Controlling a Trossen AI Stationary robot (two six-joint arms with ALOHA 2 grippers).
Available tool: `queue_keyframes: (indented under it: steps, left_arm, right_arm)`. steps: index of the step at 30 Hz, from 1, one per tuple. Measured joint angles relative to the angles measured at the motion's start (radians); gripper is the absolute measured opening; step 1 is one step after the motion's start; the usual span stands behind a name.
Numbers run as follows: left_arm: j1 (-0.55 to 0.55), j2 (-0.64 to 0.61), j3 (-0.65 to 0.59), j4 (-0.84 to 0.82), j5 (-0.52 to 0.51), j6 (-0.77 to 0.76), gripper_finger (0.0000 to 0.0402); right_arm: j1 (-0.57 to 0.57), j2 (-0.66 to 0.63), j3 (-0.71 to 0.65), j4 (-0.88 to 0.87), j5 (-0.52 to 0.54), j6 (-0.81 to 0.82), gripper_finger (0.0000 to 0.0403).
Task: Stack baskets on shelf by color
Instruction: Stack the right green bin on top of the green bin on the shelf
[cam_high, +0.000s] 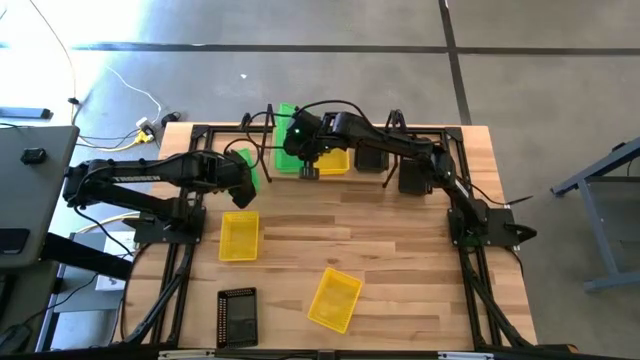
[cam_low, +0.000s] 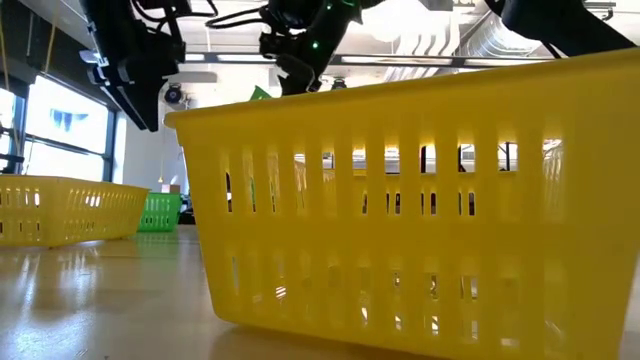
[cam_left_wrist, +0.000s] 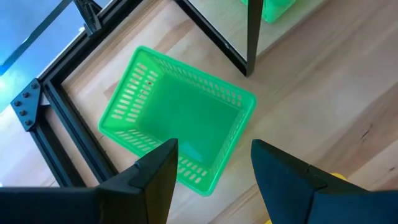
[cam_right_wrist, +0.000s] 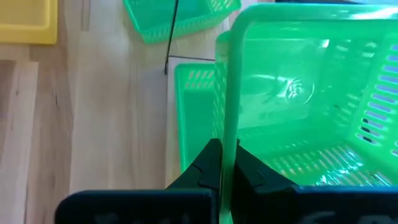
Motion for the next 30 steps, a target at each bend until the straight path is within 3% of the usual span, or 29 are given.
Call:
queue_keyframes:
  steps: [30]
  left_arm:
    - [-0.001, 0.000, 0.000, -0.002, 0.028, 0.012, 0.0195]
  right_arm:
    - [0.000, 0.099, -0.002, -0.019, 0.022, -0.048, 0.0000]
